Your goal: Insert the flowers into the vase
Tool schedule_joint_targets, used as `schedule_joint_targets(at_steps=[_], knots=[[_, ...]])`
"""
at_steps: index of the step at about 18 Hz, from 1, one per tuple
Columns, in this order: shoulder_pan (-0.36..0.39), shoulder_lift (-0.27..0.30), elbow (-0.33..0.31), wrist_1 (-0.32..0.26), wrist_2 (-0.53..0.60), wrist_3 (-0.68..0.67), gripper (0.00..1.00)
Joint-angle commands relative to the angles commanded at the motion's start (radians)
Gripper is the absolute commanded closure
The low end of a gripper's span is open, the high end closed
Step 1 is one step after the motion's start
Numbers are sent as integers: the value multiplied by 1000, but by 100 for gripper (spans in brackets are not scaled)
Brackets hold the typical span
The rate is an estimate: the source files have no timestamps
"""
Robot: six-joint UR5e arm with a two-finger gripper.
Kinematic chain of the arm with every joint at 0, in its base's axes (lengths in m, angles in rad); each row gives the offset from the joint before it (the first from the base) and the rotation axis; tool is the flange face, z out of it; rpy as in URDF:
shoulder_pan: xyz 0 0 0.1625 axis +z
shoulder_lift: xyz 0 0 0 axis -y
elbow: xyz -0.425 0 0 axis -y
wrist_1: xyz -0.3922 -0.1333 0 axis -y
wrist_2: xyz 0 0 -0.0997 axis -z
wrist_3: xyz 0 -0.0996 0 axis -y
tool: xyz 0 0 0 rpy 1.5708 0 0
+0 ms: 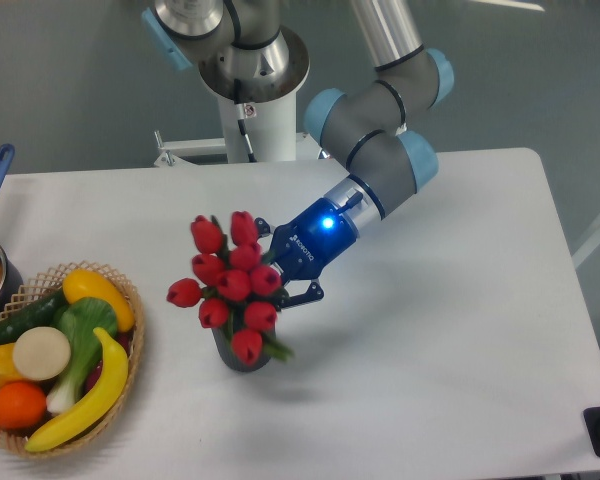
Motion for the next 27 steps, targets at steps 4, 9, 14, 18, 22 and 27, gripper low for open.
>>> schedule_joint_targets(at_steps=[4,9,14,18,22,27], knots=[[0,0,0,0,2,0,47],[2,2,2,0,2,2,32],[11,24,11,0,3,3,0],[23,81,44,-2,141,0,0],[23,121,44,-5,187,0,0],[26,189,5,-9,311,-2,0]])
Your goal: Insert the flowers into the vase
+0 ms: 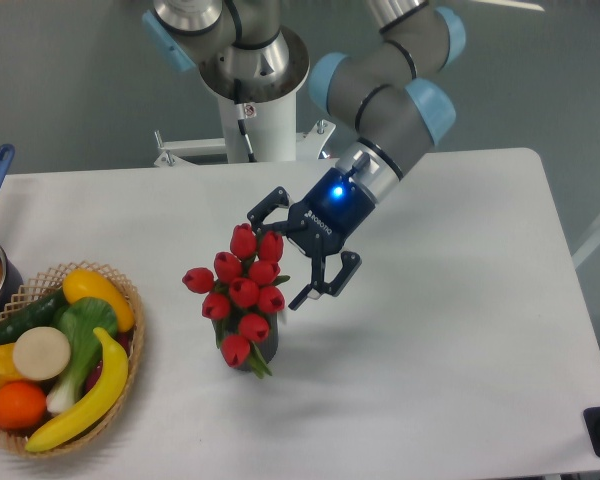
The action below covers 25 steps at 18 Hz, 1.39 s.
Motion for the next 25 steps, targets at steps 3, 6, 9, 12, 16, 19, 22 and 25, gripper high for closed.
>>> schedule_joint_targets(at_steps=[3,6,9,12,16,19,22,25], knots=[[6,46,-43,0,6,2,0],[20,130,-89,0,160,3,0],[35,198,-101,-2,277,3,0],[41,265,-85,-2,472,32,0],[49,319,-13,-119,684,188,0],[58,318,82,-230,755,253,0],[92,310,187,-401,775,355,0],[161,302,283,-556,781,512,0]])
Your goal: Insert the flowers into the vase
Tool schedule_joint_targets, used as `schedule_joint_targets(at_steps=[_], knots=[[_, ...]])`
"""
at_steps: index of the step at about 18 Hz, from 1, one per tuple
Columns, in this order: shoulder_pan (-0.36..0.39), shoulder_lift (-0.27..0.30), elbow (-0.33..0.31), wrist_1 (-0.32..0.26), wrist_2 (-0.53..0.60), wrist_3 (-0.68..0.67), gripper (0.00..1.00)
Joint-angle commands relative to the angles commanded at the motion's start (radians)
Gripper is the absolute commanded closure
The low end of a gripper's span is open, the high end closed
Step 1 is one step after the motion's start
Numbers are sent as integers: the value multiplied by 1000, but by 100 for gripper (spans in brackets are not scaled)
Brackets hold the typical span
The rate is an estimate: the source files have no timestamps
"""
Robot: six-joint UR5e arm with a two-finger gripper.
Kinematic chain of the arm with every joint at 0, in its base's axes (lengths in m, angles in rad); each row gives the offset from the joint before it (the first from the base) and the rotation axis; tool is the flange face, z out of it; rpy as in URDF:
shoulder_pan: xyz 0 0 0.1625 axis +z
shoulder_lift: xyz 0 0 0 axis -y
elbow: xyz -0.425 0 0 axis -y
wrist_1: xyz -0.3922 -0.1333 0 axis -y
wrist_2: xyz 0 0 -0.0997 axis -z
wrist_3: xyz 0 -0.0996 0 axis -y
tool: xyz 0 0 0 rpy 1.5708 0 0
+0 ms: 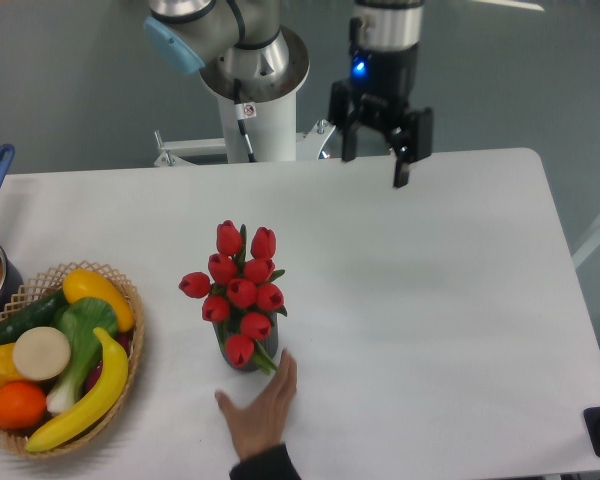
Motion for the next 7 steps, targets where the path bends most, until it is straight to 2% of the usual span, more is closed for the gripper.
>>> schedule_joint_targets(at_steps=[2,3,7], knots=[[31,-21,46,-74,0,54,0],[37,-26,55,-92,2,72,0],[54,-25,49,-96,2,116,0]])
